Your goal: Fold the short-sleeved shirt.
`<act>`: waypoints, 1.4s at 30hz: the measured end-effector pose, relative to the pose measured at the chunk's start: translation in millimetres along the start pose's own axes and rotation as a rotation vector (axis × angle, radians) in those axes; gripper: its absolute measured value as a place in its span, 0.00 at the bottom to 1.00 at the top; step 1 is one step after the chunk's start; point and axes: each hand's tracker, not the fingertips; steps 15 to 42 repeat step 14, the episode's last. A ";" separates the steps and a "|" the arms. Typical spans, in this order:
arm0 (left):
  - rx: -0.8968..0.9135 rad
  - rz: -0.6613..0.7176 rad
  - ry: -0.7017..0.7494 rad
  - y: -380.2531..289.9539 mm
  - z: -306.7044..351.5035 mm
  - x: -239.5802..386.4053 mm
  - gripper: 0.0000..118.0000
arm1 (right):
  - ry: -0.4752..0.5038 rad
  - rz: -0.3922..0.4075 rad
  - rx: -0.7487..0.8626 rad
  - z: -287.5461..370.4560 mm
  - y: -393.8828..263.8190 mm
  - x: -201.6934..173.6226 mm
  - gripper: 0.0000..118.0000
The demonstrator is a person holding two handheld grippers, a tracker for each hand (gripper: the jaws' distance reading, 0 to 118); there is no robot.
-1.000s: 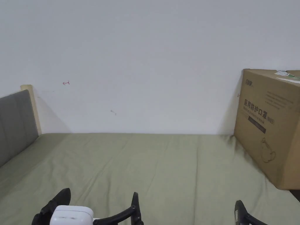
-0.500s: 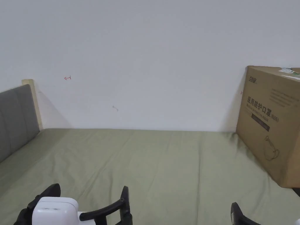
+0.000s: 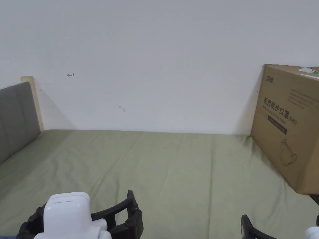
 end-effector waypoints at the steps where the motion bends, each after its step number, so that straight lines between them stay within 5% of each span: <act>1: -0.010 0.000 -0.002 -1.2 -0.5 1.0 1.00 | 0.001 -0.001 -0.003 -0.4 -0.3 0.1 1.00; 42: -0.086 -0.011 -0.002 -3.9 -0.2 11.9 1.00 | 0.007 -0.020 -0.040 -1.4 -7.3 -0.3 1.00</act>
